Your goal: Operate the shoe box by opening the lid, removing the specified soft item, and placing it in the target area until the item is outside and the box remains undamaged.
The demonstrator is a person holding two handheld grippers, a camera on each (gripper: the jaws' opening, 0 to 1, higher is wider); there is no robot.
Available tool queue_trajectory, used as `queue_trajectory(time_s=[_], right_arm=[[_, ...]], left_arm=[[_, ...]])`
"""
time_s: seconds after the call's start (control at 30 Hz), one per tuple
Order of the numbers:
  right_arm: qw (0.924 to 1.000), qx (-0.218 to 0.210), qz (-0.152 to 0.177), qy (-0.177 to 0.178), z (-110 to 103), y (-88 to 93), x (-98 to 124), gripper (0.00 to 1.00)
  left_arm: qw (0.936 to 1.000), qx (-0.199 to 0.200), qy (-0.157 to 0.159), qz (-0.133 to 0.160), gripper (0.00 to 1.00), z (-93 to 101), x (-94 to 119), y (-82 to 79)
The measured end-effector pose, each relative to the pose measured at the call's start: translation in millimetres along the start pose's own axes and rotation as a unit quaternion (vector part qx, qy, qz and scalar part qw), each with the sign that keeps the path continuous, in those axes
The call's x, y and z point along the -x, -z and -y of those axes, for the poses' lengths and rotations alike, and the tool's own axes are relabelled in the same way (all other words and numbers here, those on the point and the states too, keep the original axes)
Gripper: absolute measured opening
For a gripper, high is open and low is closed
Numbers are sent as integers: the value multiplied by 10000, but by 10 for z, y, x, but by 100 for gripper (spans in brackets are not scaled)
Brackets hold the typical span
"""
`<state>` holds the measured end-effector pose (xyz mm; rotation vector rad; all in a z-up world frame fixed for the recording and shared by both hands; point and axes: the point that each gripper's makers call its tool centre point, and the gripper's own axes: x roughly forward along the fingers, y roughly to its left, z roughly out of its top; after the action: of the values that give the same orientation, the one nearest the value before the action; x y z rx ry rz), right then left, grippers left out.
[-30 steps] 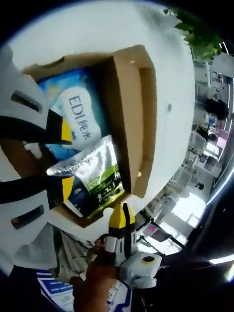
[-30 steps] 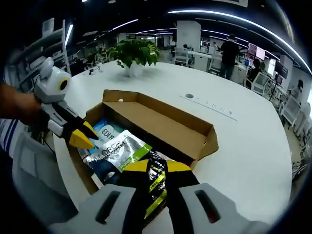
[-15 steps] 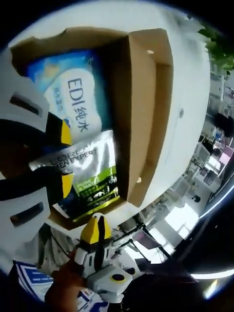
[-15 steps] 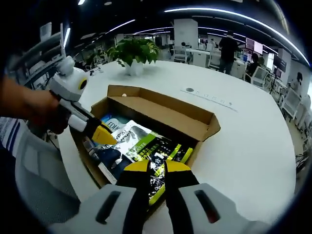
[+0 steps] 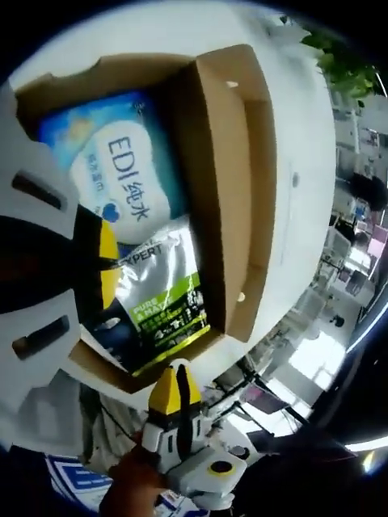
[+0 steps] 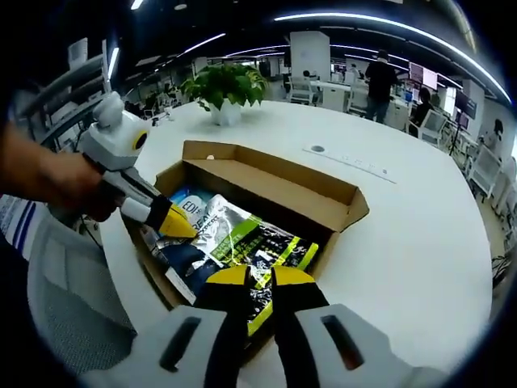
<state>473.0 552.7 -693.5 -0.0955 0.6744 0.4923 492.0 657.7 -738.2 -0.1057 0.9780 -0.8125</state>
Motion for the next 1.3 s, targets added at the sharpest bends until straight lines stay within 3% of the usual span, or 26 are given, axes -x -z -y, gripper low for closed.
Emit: queue_trajectory(time_s=[0.27, 0.47, 0.6, 0.73, 0.83, 0.93, 1.03, 1.13, 1.3], right_arm=[[9998, 45, -158, -85, -83, 43, -116, 9], [9991, 3, -388, -145, -111, 91, -220, 11], [9975, -251, -656, -111, -73, 152, -287, 19], [9954, -442, -814, -251, -104, 184, -367, 19], [9906, -994, -880, -338, -116, 226, -409, 20], [9884, -1226, -824, -348, -70, 227, -424, 17], [9890, -1183, -823, -331, -25, 233, -423, 11], [9832, -1707, -605, -224, 38, 189, -429, 9], [9862, -1456, -726, -297, -31, 208, -477, 9]], left_arm=[[9998, 25, -206, -66, 0, -226, 117, 71], [9999, 67, -158, -6, 0, -241, 141, 65], [9998, -8, -213, 12, 0, -266, 143, 54], [9998, -5, -209, 3, 0, -267, 134, 52], [9997, -64, -243, -2, 0, -278, 131, 49], [9997, -63, -252, -8, 0, -283, 128, 51], [9995, -124, -271, -38, 0, -295, 115, 59], [9996, -129, -258, -26, 0, -296, 114, 52], [9995, -198, -261, -18, 0, -290, 111, 48]])
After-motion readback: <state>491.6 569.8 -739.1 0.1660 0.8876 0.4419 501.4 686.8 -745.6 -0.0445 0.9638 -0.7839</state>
